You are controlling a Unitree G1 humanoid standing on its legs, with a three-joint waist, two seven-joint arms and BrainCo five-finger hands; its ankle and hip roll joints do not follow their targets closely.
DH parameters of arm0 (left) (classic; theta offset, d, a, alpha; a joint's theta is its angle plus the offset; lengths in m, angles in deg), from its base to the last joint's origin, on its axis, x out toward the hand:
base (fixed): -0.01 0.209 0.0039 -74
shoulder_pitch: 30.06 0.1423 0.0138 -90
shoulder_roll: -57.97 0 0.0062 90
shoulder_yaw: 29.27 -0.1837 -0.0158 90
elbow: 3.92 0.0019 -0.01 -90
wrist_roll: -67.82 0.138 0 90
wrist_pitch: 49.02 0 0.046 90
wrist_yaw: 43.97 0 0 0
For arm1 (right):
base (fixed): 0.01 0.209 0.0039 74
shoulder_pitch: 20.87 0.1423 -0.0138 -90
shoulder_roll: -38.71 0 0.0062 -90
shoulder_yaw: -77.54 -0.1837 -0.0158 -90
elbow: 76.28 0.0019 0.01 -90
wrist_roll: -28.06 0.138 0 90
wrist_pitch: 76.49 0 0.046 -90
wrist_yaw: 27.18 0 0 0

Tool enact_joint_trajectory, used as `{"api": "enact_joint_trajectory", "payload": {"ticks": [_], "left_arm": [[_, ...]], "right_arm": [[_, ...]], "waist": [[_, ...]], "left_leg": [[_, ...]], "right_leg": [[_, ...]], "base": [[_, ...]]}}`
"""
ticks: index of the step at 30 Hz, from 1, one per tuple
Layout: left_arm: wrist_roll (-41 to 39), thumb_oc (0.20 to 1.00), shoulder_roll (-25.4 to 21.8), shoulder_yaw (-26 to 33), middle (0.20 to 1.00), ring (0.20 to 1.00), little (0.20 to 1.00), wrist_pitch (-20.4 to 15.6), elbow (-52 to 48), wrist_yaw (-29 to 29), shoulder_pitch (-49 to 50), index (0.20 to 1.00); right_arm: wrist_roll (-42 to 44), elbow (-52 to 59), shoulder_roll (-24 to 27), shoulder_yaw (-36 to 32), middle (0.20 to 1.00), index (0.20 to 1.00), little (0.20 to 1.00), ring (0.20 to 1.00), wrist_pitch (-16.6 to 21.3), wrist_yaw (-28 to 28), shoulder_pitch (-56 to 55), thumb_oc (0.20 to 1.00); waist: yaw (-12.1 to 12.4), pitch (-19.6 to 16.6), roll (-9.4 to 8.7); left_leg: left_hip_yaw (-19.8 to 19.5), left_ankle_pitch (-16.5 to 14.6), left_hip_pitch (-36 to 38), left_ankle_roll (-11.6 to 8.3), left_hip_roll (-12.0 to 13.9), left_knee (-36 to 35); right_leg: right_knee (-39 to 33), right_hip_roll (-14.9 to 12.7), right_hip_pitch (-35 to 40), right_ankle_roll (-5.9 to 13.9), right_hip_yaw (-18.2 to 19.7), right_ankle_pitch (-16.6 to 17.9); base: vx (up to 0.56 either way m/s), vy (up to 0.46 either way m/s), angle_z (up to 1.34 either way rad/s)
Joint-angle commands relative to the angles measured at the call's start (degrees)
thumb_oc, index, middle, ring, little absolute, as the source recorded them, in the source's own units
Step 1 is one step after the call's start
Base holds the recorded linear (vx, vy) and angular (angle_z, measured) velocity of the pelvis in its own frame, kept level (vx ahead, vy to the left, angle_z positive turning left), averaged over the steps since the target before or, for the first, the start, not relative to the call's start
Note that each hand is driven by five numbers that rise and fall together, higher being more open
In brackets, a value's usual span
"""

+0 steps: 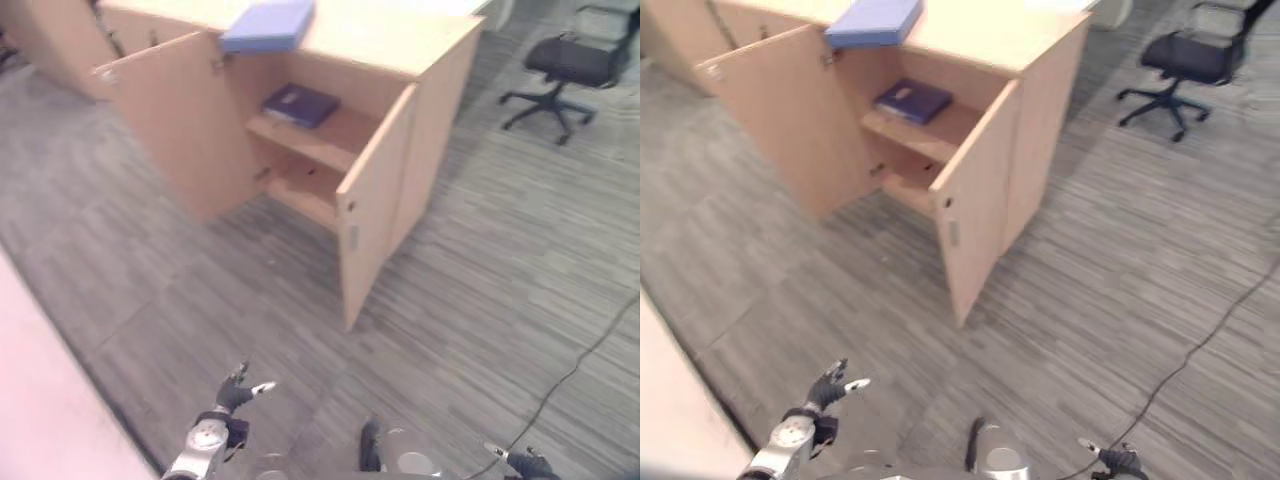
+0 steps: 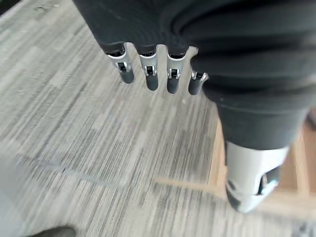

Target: Put the empty folder in the office cabinet

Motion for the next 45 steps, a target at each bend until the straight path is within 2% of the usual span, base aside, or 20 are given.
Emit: {"api": "enact_joint_trajectory", "payload": {"ticks": [1, 7, 9, 15, 16, 18, 20, 21, 22, 23, 25, 26, 29, 30, 31, 32, 37, 40, 42, 45], "left_arm": [[-1.58, 1.000, -0.32, 0.03, 1.000, 1.000, 1.000, -2.41, -4.50, 0.88, -1.22, 1.000], [-1.63, 1.000, 0.06, -0.48, 1.000, 1.000, 1.000, -2.26, -2.96, 1.39, -1.29, 1.000], [-1.89, 1.000, 0.06, 0.11, 1.000, 1.000, 1.000, -2.53, -2.90, 1.78, -0.64, 1.000], [-1.48, 1.000, -0.16, 0.82, 1.000, 1.000, 1.000, -2.82, -2.20, 2.37, -0.82, 1.000], [-1.03, 1.000, 0.00, 0.09, 1.000, 1.000, 1.000, -2.75, -1.15, 1.87, -1.46, 1.000], [-0.16, 1.000, -0.13, -0.72, 1.000, 1.000, 1.000, -2.77, -0.50, 1.82, -2.01, 1.000], [0.72, 1.000, -0.97, -1.66, 1.000, 1.000, 1.000, -3.16, -0.89, 1.47, -2.70, 1.000], [0.67, 1.000, -1.66, -2.01, 1.000, 1.000, 1.000, -3.27, -1.46, 1.42, -2.95, 1.000], [0.81, 1.000, -3.43, -2.34, 1.000, 1.000, 1.000, -3.13, -3.75, 1.49, -3.51, 1.000], [0.78, 1.000, -3.58, -2.32, 1.000, 1.000, 1.000, -3.04, -3.89, 1.47, -3.53, 1.000], [0.44, 1.000, -4.50, -1.97, 1.000, 1.000, 1.000, -2.99, -5.14, 1.24, -3.52, 1.000], [0.12, 1.000, -5.21, -0.86, 1.000, 1.000, 1.000, -2.78, -5.87, 0.99, -3.33, 1.000], [0.80, 1.000, -5.18, 0.60, 1.000, 1.000, 1.000, -2.05, -5.62, 0.72, -2.54, 1.000], [1.27, 1.000, -4.59, 1.21, 1.000, 1.000, 1.000, -1.68, -4.96, 0.66, -1.90, 1.000], [1.49, 1.000, -4.24, 1.24, 1.000, 1.000, 1.000, -1.66, -4.54, 0.69, -1.83, 1.000], [1.87, 1.000, -3.57, 0.94, 1.000, 1.000, 1.000, -1.53, -4.20, 0.77, -1.95, 1.000], [2.00, 1.000, -1.10, -0.82, 1.000, 1.000, 1.000, -2.49, -5.15, -0.20, -1.70, 1.000], [0.96, 1.000, -0.34, -1.26, 1.000, 1.000, 1.000, -2.54, -6.16, -0.41, -1.70, 1.000], [1.68, 1.000, -0.53, -1.53, 1.000, 1.000, 1.000, -2.82, -6.82, -0.50, -1.05, 1.000], [1.84, 1.000, -0.99, -0.83, 1.000, 1.000, 1.000, -2.66, -6.75, -0.39, -0.17, 1.000]], "right_arm": [[3.47, 2.04, 1.66, 0.97, 1.000, 1.000, 1.000, 1.000, 0.54, -0.47, -1.84, 1.000], [4.33, 3.29, 1.98, 1.44, 1.000, 1.000, 1.000, 1.000, 0.52, -0.85, -1.79, 1.000], [4.11, 3.78, 2.07, 1.69, 1.000, 1.000, 1.000, 1.000, 0.51, -0.69, -1.45, 1.000], [3.55, 3.64, 2.31, 1.52, 1.000, 1.000, 1.000, 1.000, 0.21, -0.04, -0.54, 1.000], [4.05, 3.46, 2.02, 0.43, 1.000, 1.000, 1.000, 1.000, 0.11, 0.45, -1.11, 1.000], [4.11, 3.25, 1.72, -0.04, 1.000, 1.000, 1.000, 1.000, 0.14, 0.58, -1.50, 1.000], [4.51, 3.31, 0.62, -0.92, 1.000, 1.000, 1.000, 1.000, 0.15, 0.88, -2.61, 1.000], [4.99, 3.27, 0.22, -1.23, 1.000, 1.000, 1.000, 1.000, 0.08, 1.21, -2.30, 1.000], [5.41, 4.28, -1.43, -0.62, 1.000, 1.000, 1.000, 1.000, 0.14, 0.69, -1.11, 1.000], [5.41, 4.34, -1.55, -0.65, 1.000, 1.000, 1.000, 1.000, 0.11, 0.64, -1.06, 1.000], [5.50, 5.72, -2.93, 0.88, 1.000, 1.000, 1.000, 1.000, 0.76, 0.53, -0.27, 1.000], [5.55, 7.16, -3.72, 2.00, 1.000, 1.000, 1.000, 1.000, 1.31, 1.04, 0.29, 1.000], [5.69, 7.54, -4.82, 3.37, 1.000, 1.000, 1.000, 1.000, 2.00, 1.20, 0.07, 1.000], [5.82, 7.01, -5.15, 4.13, 1.000, 1.000, 1.000, 1.000, 2.35, 1.26, -0.04, 1.000], [5.75, 6.36, -5.01, 4.51, 1.000, 1.000, 1.000, 1.000, 2.34, 1.19, 0.07, 1.000], [6.00, 5.82, -5.02, 4.50, 1.000, 1.000, 1.000, 1.000, 2.14, 1.04, 0.10, 1.000], [5.50, 3.89, -2.92, 4.07, 1.000, 1.000, 1.000, 1.000, 1.44, 1.41, -1.47, 1.000], [4.69, 3.00, -1.04, 4.17, 1.000, 1.000, 1.000, 1.000, 0.98, 1.32, -0.91, 1.000], [4.25, 1.96, -0.04, 3.43, 1.000, 1.000, 1.000, 1.000, 0.60, 1.32, -0.96, 1.000], [3.90, 1.27, 0.41, 2.50, 1.000, 1.000, 1.000, 1.000, 0.23, 1.61, -1.81, 1.000]], "waist": [[0.86, 1.33, 0.68], [2.46, 1.62, 2.42], [3.41, 1.36, 2.58], [4.57, -0.68, 3.09], [4.24, -1.50, 3.13], [3.89, -1.70, 2.74], [3.17, -2.19, 1.75], [2.78, -2.19, 1.02], [4.23, -1.84, 0.58], [4.33, -1.73, 0.45], [4.92, -1.61, 0.52], [5.29, -1.18, 0.61], [6.28, -1.23, 1.03], [6.42, -1.13, 0.48], [6.59, -0.88, 0.25], [6.24, -0.37, 0.27], [4.28, 0.30, 1.00], [4.22, 1.77, 1.97], [4.14, 1.41, 1.92], [3.69, 0.13, 1.71]], "left_leg": [[-1.40, 4.73, 3.49, 2.52, -0.06, -14.24], [-12.62, 12.85, -1.05, -0.42, 5.69, -31.53], [-17.21, 14.34, -2.88, -1.83, 8.63, -33.02], [-20.33, 15.48, -2.84, -3.83, 12.52, -31.97], [-18.79, 15.22, -2.35, -4.90, 12.64, -31.77], [-17.85, 14.34, -2.56, -5.53, 12.46, -31.07], [-15.46, 11.13, -2.75, -5.78, 10.32, -27.73], [-13.80, 9.66, -2.64, -5.78, 9.38, -27.22], [-8.35, 7.08, -0.87, -5.35, 8.79, -27.07], [-8.35, 7.52, -1.21, -5.19, 8.68, -26.90], [-4.34, 6.11, 0.18, -3.50, 6.70, -27.38], [-1.86, 5.89, 1.61, -0.84, 3.24, -28.65], [0.49, 6.39, 3.85, 2.32, -1.70, -31.68], [1.64, 6.03, 4.22, 3.60, -4.13, -31.74], [2.41, 5.67, 4.35, 4.11, -5.42, -31.49], [2.99, 5.44, 5.24, 4.26, -6.68, -31.26], [1.25, 3.18, 4.09, 3.72, -9.99, -24.36], [-4.12, 4.00, 1.76, 1.67, -10.70, -19.30], [-6.18, 2.81, 1.69, 1.45, -8.31, -20.79], [-7.02, 5.17, 2.98, 1.26, -1.63, -24.27]], "right_leg": [[-4.56, -4.51, 5.92, 6.77, 5.07, 2.82], [-0.57, -6.08, 8.46, 9.21, 13.87, -3.21], [1.68, -7.38, 8.56, 10.58, 19.08, -5.16], [1.91, -11.97, 7.75, 14.55, 24.28, -5.39], [0.62, -14.55, 7.87, 16.19, 24.74, -3.20], [-0.81, -16.28, 8.25, 16.65, 24.48, -0.91], [-4.83, -19.52, 8.15, 16.65, 23.82, 5.17], [-5.51, -21.37, 6.38, 16.65, 23.70, 11.88], [-5.37, -24.15, 1.80, 16.65, 15.37, 17.81], [-5.52, -24.19, 1.49, 16.65, 15.59, 18.44], [-3.04, -22.17, 1.49, 16.57, 7.17, 14.60], [1.42, -16.98, 0.73, 15.94, 6.01, 11.21], [3.95, -7.80, 1.72, 12.99, 1.79, 4.69], [3.11, -2.05, 2.10, 11.32, 0.94, 3.03], [2.73, -0.59, 2.25, 10.89, 0.29, 2.72], [1.99, -0.04, 2.40, 9.24, -0.24, 1.85], [-5.81, -1.65, 5.87, 6.89, 5.02, 3.66], [-6.87, -2.04, 6.00, 6.22, 6.72, 3.69], [-6.58, -3.87, 5.73, 7.08, 7.94, 3.49], [-6.03, -6.90, 4.40, 8.73, 8.00, 3.02]], "base": [[0.31, 0.216, -0.88], [0.34, 0.273, -0.67], [0.35, 0.409, -1.20], [0.19, 0.505, -1.01], [0.12, 0.554, -0.79], [0.09, 0.474, -0.13], [0.05, 0.495, 0.34], [-0.07, 0.528, -0.14], [-0.11, 0.422, -0.65], [-0.13, 0.545, -1.25], [-0.15, 0.622, -1.29], [-0.18, 0.725, -0.60], [-0.10, 0.538, -0.46], [-0.05, 0.344, -0.16], [-0.03, 0.272, -0.25], [0.02, 0.123, -0.27], [0.02, 0.045, 0.11], [-0.08, 0.124, 0.22], [0.00, 0.171, 0.03], [0.01, 0.252, -0.18]]}}
